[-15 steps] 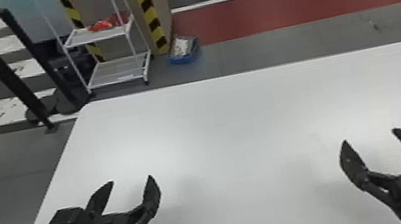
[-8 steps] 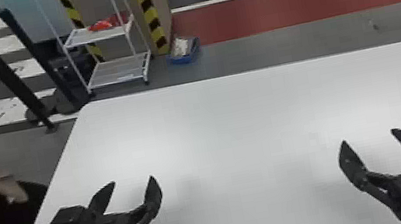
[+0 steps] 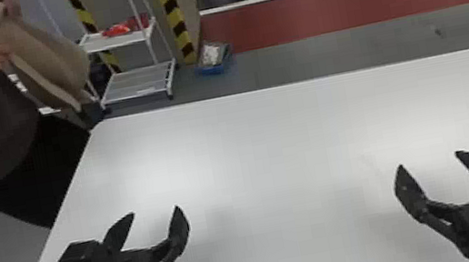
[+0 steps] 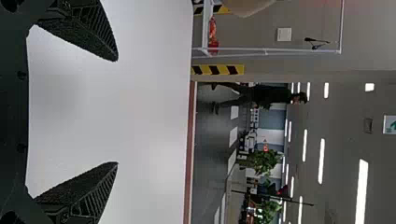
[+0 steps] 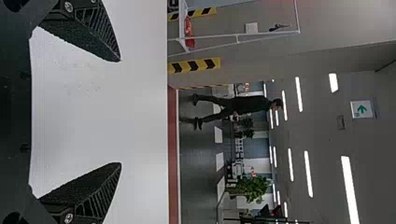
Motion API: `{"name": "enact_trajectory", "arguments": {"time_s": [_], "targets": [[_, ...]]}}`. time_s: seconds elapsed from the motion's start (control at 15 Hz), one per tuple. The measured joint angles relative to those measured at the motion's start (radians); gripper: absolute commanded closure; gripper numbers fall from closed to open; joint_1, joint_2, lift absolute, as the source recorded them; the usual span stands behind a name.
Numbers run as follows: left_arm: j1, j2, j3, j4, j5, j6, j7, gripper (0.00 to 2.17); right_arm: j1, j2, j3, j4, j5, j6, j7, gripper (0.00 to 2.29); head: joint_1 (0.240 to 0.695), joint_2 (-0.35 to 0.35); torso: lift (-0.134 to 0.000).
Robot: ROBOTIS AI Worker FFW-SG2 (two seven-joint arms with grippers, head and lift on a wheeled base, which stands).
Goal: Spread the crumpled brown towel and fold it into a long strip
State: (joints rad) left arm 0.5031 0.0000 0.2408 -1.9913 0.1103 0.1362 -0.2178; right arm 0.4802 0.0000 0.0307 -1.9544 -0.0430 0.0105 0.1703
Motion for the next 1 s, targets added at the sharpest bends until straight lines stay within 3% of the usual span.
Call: {"name": "enact_trajectory", "arguments": {"time_s": [1.0], "targets": [[0.002, 0.000, 0.000, 0.009, 0.000, -0.002, -0.005, 0.08, 0.004, 0.000, -0.002, 0.005, -0.001, -0.002, 0.000, 0.08, 0.695, 0.180, -0.125]]}}
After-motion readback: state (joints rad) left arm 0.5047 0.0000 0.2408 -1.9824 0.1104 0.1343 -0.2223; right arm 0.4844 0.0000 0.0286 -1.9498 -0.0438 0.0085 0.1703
